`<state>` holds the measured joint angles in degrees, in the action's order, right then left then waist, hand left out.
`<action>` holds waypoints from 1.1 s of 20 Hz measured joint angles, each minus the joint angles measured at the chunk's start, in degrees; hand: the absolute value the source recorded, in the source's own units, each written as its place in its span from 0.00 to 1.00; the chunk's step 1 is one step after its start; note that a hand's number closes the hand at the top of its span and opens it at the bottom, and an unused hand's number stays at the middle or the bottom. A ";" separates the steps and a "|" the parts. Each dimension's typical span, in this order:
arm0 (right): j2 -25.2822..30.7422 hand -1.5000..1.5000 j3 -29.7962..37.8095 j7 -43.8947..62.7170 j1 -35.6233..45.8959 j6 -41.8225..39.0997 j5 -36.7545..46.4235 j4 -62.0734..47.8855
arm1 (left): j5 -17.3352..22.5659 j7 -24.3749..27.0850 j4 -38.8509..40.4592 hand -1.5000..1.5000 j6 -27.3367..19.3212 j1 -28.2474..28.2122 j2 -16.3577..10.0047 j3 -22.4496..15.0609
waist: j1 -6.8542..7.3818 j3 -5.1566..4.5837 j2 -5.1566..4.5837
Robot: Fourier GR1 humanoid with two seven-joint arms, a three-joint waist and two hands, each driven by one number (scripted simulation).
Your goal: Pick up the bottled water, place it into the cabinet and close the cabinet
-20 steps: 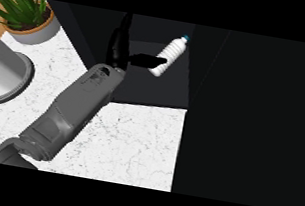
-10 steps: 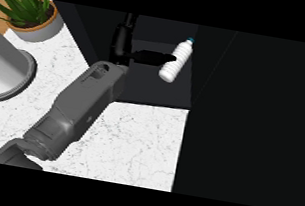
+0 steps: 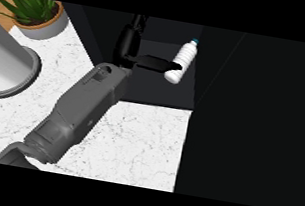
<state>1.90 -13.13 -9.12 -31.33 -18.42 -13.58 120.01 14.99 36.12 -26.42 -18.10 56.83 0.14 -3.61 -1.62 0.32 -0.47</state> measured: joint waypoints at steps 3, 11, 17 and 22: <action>0.14 0.00 -0.14 0.12 -1.00 0.15 -0.18 0.89 | 1.64 -0.18 -4.13 0.00 1.20 -3.52 -0.13 -1.09 | 0.99 -0.07 0.45; 0.33 0.00 -0.22 -1.25 -2.96 0.21 0.34 0.93 | 5.29 -7.46 -19.72 0.00 4.99 -12.35 -0.11 -7.09 | 2.21 -0.14 0.71; 0.30 0.00 -1.31 0.01 -3.39 0.86 0.61 2.48 | 6.60 -12.36 -36.68 0.00 4.42 -24.59 -0.46 -11.36 | 3.10 -0.13 1.08; 1.07 0.00 -1.86 0.59 -4.61 0.48 0.06 4.52 | 5.50 -16.86 -55.45 0.00 0.59 -37.66 -2.45 -15.56 | 3.16 -0.23 1.16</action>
<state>2.96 -15.00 -8.53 -35.93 -17.94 -13.52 124.53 20.49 19.26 -81.87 -17.51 19.17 -2.31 -19.17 1.55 0.09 0.69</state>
